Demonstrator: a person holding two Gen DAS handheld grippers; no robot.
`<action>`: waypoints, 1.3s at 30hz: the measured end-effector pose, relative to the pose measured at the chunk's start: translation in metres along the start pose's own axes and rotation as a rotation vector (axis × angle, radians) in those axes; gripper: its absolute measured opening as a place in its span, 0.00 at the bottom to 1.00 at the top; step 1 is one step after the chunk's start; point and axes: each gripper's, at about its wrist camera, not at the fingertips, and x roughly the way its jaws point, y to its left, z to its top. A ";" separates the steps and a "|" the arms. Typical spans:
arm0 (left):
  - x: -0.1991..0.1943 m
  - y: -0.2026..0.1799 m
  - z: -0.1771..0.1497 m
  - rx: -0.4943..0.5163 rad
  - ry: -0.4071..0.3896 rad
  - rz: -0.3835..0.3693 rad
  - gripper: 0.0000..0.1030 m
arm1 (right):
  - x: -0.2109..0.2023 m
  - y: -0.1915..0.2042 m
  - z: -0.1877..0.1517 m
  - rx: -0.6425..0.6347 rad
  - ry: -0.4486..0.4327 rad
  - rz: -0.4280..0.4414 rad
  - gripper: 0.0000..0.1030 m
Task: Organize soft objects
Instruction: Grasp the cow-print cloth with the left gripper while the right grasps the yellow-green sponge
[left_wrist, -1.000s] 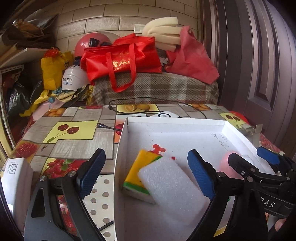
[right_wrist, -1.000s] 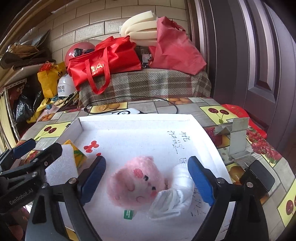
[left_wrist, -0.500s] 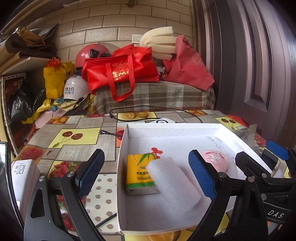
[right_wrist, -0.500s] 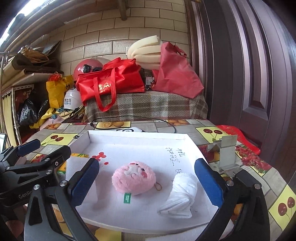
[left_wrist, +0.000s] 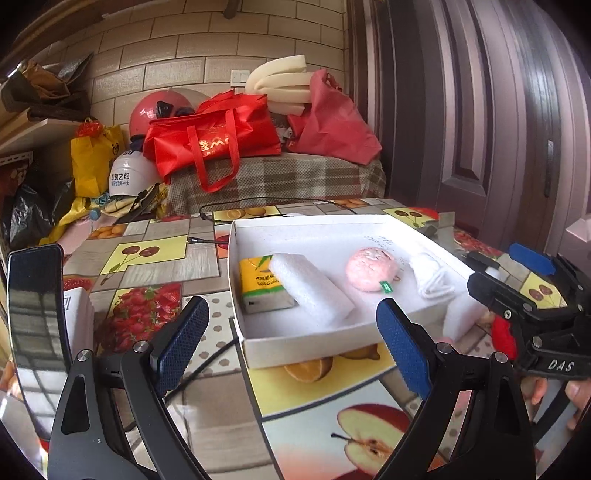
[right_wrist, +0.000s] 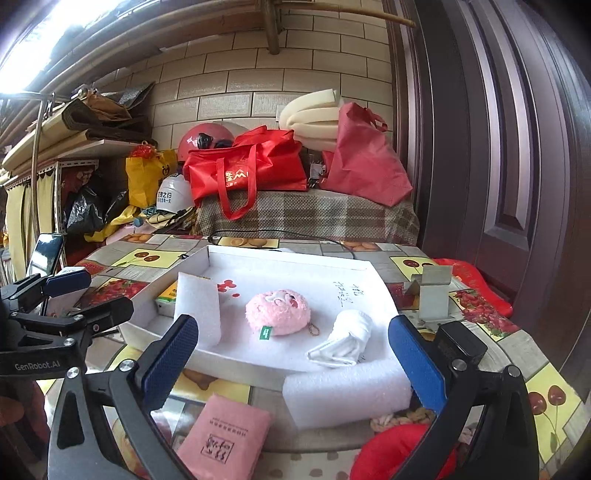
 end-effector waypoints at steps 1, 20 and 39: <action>-0.006 -0.003 -0.003 0.018 -0.001 -0.010 0.90 | -0.006 -0.003 -0.002 0.000 0.001 0.004 1.00; -0.062 -0.058 -0.061 0.321 0.290 -0.352 0.90 | -0.064 -0.099 -0.046 0.053 0.283 0.009 1.00; -0.044 -0.075 -0.075 0.398 0.412 -0.369 0.42 | -0.058 -0.088 -0.051 -0.003 0.333 0.057 0.37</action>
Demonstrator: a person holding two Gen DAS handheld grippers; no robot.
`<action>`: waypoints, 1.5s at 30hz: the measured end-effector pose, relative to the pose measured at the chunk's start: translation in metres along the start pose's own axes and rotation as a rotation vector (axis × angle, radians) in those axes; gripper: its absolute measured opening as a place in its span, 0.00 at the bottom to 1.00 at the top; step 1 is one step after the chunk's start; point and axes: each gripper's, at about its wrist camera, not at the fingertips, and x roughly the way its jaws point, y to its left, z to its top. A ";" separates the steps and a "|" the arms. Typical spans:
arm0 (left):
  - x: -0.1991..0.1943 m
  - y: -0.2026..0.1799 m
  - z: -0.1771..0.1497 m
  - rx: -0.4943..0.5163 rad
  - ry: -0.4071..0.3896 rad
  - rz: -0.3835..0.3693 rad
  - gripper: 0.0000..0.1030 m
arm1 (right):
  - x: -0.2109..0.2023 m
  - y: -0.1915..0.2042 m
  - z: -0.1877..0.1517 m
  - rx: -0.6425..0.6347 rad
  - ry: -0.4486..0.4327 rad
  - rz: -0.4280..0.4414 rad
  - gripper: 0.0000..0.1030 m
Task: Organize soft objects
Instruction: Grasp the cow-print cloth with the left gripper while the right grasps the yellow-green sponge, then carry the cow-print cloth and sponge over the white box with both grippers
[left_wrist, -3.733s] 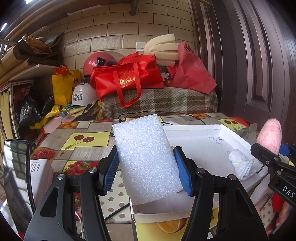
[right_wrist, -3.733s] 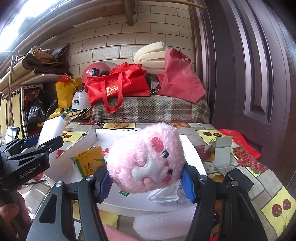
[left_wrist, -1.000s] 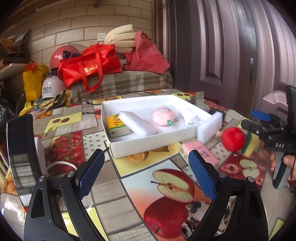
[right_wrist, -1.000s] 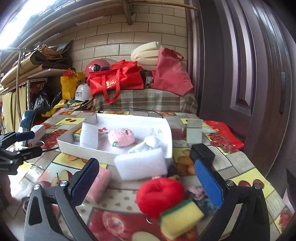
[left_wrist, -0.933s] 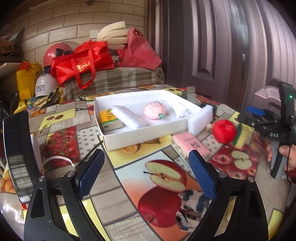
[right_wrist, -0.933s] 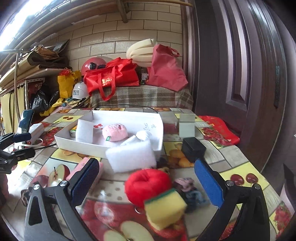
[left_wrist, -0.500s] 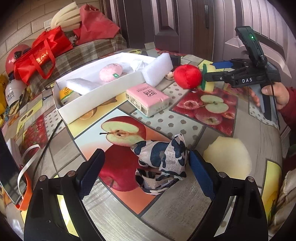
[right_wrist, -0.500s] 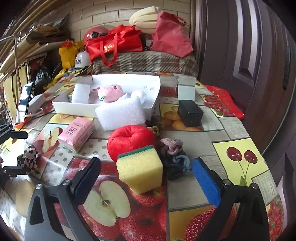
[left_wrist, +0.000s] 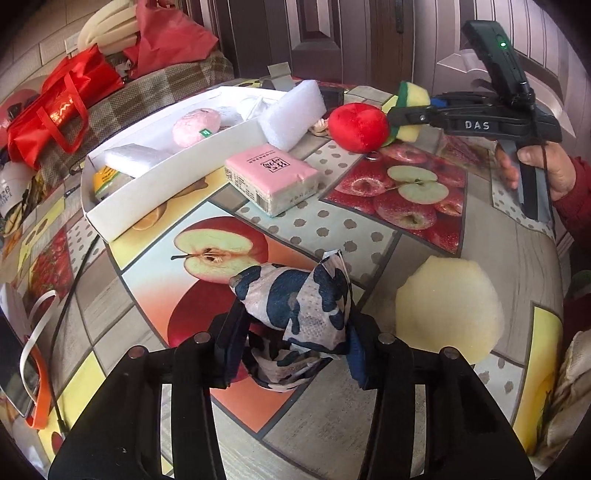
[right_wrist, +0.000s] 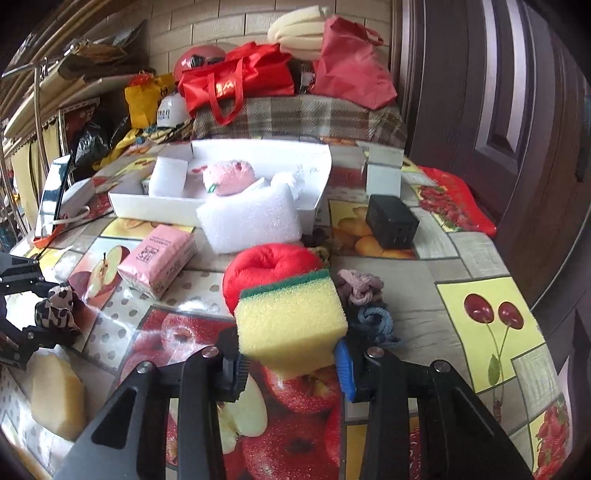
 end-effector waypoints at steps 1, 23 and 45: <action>-0.003 0.000 0.000 0.001 -0.016 0.011 0.42 | -0.009 -0.002 -0.001 0.010 -0.040 -0.005 0.37; -0.005 0.046 0.036 -0.130 -0.237 0.234 0.43 | 0.013 0.049 0.027 -0.041 -0.163 0.077 0.38; 0.037 0.111 0.091 -0.278 -0.330 0.332 0.43 | 0.084 0.081 0.086 0.096 -0.202 0.056 0.38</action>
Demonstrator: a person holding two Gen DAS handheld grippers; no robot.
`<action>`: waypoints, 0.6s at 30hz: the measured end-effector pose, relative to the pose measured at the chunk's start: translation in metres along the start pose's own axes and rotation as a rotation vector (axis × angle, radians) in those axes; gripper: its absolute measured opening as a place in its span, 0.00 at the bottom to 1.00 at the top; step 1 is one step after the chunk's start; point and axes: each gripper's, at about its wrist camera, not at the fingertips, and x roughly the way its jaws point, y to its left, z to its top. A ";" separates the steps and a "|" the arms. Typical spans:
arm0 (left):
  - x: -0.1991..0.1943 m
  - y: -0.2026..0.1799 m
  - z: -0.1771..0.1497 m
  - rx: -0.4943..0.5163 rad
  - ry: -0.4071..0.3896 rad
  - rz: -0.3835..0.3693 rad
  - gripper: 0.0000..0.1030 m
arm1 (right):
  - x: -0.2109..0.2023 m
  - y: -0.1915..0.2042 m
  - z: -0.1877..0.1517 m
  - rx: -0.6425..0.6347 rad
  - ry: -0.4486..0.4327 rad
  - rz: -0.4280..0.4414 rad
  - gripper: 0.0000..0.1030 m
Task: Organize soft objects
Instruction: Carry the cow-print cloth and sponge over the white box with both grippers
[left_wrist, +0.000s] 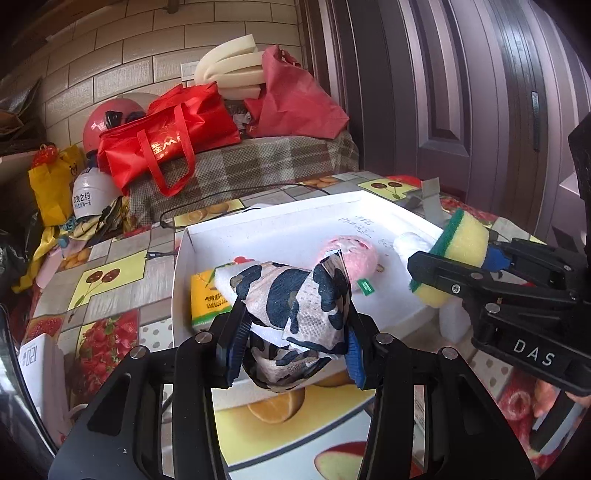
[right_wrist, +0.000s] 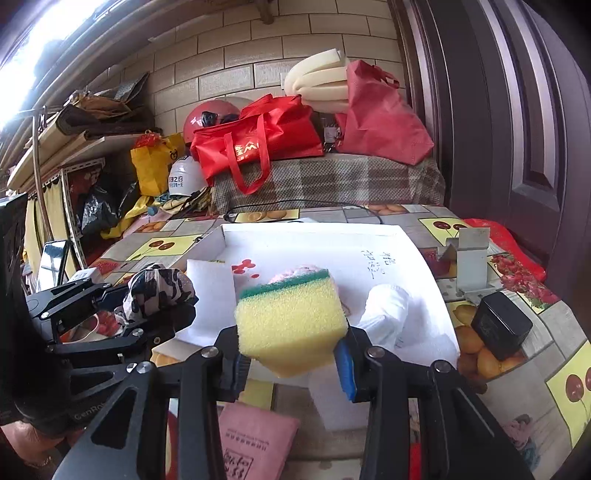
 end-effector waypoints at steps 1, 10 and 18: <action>0.005 0.003 0.003 -0.016 -0.001 0.004 0.43 | 0.005 0.000 0.002 0.008 0.003 -0.006 0.38; 0.041 0.018 0.020 -0.135 0.012 0.039 0.43 | 0.045 -0.002 0.015 0.046 0.049 -0.061 0.38; 0.052 0.033 0.025 -0.224 0.000 0.101 0.43 | 0.063 -0.010 0.022 0.086 0.070 -0.096 0.38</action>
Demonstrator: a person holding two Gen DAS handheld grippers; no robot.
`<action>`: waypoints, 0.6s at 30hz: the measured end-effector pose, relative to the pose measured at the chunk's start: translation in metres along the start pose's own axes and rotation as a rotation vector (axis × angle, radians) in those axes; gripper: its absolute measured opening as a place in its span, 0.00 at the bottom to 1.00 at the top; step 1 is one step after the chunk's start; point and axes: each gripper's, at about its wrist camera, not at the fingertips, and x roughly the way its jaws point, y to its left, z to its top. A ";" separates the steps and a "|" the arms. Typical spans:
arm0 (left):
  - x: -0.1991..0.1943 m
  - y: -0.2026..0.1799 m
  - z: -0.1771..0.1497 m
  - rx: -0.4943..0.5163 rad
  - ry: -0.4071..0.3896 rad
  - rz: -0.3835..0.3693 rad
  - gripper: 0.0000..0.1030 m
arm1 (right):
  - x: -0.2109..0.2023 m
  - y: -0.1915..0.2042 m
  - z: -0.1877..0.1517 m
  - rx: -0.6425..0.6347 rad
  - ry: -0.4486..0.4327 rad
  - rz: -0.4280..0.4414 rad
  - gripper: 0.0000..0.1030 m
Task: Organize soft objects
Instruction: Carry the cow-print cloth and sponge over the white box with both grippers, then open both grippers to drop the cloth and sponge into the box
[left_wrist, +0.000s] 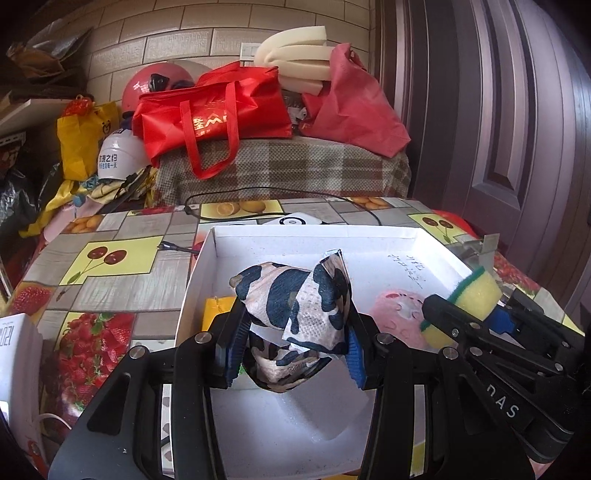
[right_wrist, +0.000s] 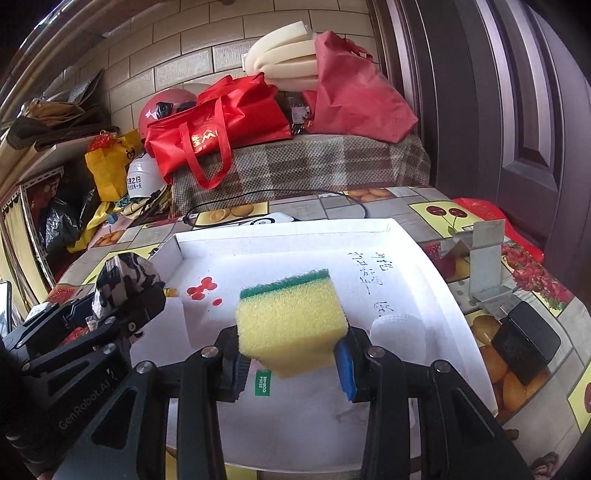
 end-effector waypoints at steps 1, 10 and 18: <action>0.001 0.000 0.001 -0.002 -0.004 0.007 0.43 | -0.001 0.000 0.000 0.002 -0.003 0.002 0.38; 0.006 -0.003 0.003 0.006 -0.010 0.042 0.44 | -0.002 0.006 0.001 -0.033 -0.011 -0.010 0.40; 0.005 -0.003 0.003 0.005 -0.012 0.058 0.53 | 0.000 0.007 0.002 -0.038 -0.003 -0.011 0.41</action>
